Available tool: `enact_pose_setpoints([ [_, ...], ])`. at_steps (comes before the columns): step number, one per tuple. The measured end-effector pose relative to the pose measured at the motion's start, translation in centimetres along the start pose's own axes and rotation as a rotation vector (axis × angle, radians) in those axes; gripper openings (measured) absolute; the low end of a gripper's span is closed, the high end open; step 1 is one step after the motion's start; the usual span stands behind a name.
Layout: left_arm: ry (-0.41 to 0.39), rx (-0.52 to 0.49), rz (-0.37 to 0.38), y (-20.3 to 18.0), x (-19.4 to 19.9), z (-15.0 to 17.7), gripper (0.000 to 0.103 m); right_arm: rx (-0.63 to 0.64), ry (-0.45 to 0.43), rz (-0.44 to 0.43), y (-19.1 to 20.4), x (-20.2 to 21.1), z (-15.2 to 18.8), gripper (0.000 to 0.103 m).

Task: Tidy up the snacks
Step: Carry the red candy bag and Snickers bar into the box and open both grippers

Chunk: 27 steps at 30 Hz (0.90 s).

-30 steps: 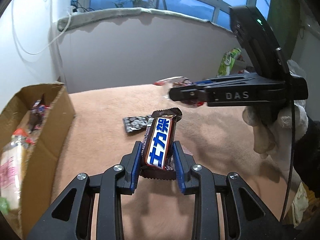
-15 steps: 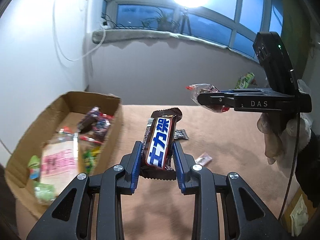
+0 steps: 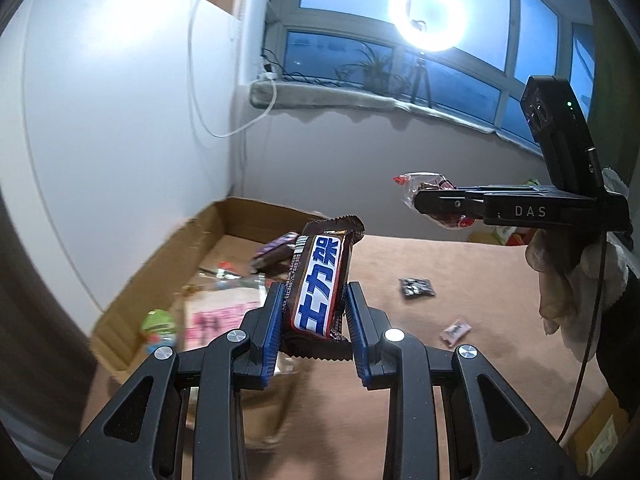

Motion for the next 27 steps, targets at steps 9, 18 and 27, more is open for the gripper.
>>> enact_pose_setpoints([
  [9,-0.034,0.021,-0.057,3.5,0.9,-1.2,0.029,0.038,0.006,-0.021,2.3,-3.0,-2.8,0.034],
  [18,-0.037,0.044,-0.098,6.0,0.2,-1.5,0.029,0.062,0.023,-0.042,3.7,-6.4,-4.7,0.034],
  [27,-0.026,0.05,-0.141,7.3,-1.1,-1.3,0.029,0.066,0.052,-0.063,4.2,-9.4,-5.6,0.034],
])
Point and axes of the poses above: each gripper's, at about its wrist camera, not at the fingertips, and x roughly against the way its jaws point, y to its left, z to its underside, the point moved 2 cm from there along -x, roughly the way its jaws point, and after that the axes turned 11 degrees about x, right-handed, at the moved point
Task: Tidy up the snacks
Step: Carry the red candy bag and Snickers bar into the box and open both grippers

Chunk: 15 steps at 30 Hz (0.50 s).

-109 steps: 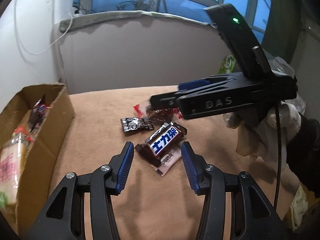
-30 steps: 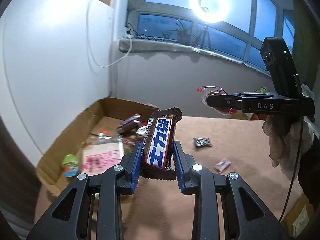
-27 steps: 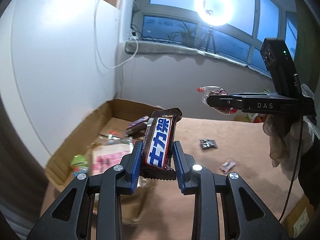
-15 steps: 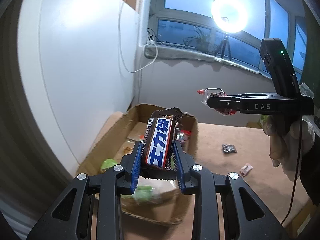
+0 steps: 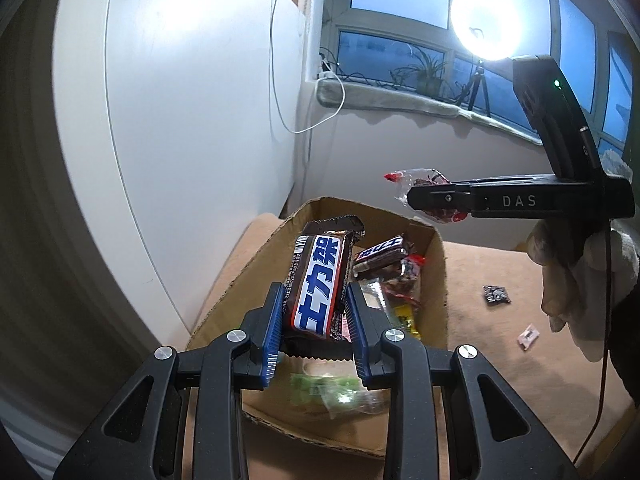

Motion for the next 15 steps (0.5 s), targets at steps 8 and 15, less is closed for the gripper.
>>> enact_pose_setpoints([
  [8,0.016,-0.001,-0.025,0.5,-1.0,0.3,0.029,-0.008,0.03,-0.017,0.2,-2.4,-0.6,0.034],
  [15,0.034,0.001,-0.042,0.3,-2.0,0.4,0.029,-0.019,0.049,-0.032,0.0,-3.4,-0.5,0.034],
])
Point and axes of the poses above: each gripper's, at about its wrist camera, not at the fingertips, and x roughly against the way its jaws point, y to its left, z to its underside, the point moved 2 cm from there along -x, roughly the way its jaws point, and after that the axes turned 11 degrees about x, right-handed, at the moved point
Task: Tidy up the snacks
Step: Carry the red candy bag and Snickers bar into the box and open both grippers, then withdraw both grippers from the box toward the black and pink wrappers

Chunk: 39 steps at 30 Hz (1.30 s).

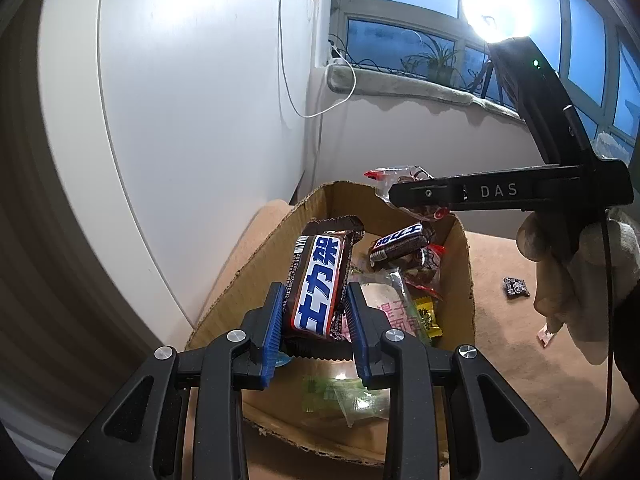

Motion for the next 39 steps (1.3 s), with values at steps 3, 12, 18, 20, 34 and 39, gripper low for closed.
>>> enact_pose_setpoints([
  [3,0.005,0.0,-0.003,-0.1,-0.4,0.0,0.029,0.002,0.003,-0.002,0.1,-0.1,0.0,0.034],
  [12,0.004,-0.013,-0.021,-0.3,-0.5,0.1,0.038,0.007,-0.022,0.014,0.5,0.7,0.0,0.076],
  [18,-0.009,-0.021,-0.019,-0.7,0.1,0.1,0.045,0.011,-0.026,0.032,0.6,1.6,0.0,0.076],
  [20,-0.012,-0.024,-0.019,-0.9,0.4,0.2,0.045,0.01,-0.028,0.036,0.6,2.0,0.1,0.076],
  [34,-0.039,-0.044,0.012,-3.4,2.6,0.5,0.045,-0.011,-0.078,0.072,-0.5,7.2,2.2,0.077],
  [39,-0.047,-0.046,0.033,-4.6,3.4,0.9,0.045,-0.032,-0.1,0.093,-1.6,10.0,3.8,0.076],
])
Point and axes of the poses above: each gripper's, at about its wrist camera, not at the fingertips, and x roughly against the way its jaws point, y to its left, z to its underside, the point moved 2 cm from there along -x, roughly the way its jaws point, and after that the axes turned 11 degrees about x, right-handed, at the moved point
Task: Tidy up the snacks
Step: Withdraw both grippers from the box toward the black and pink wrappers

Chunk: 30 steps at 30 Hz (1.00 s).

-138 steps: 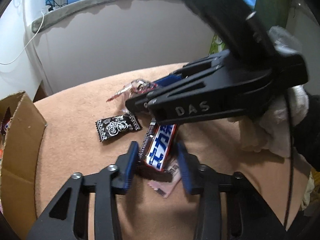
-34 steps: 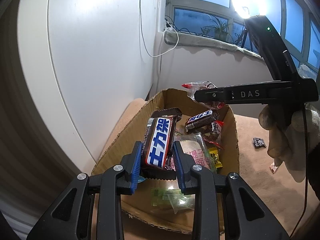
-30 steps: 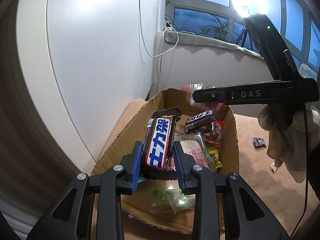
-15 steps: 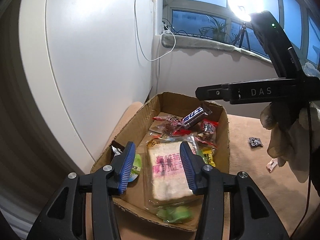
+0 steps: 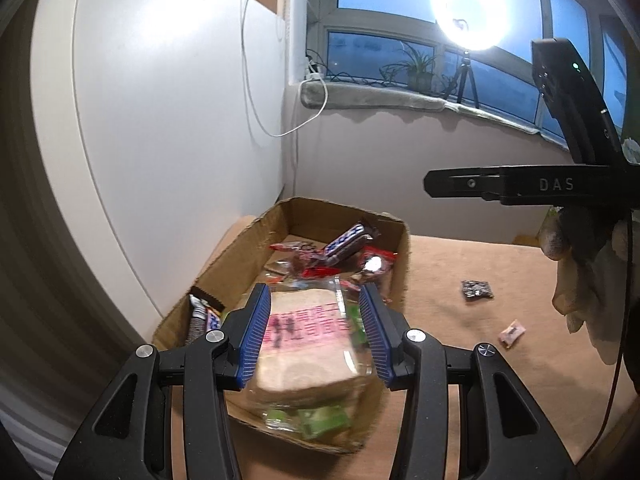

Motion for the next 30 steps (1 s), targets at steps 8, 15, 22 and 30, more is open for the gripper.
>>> enact_pose_setpoints([
  [8,0.0,-0.001,0.058,-2.8,1.1,1.1,0.045,-0.004,-0.001,0.079,-2.9,4.6,3.2,0.077],
  [15,0.028,-0.04,0.12,-6.3,1.0,2.3,0.045,-0.041,0.055,0.09,-5.8,6.4,8.2,0.077],
  [22,0.088,-0.086,0.164,-9.6,-0.9,3.6,0.045,0.031,0.135,0.01,-5.7,5.9,13.0,0.076],
  [30,0.189,-0.172,0.209,-13.0,-4.9,4.2,0.045,0.269,0.244,-0.111,-3.7,4.2,16.4,0.056],
])
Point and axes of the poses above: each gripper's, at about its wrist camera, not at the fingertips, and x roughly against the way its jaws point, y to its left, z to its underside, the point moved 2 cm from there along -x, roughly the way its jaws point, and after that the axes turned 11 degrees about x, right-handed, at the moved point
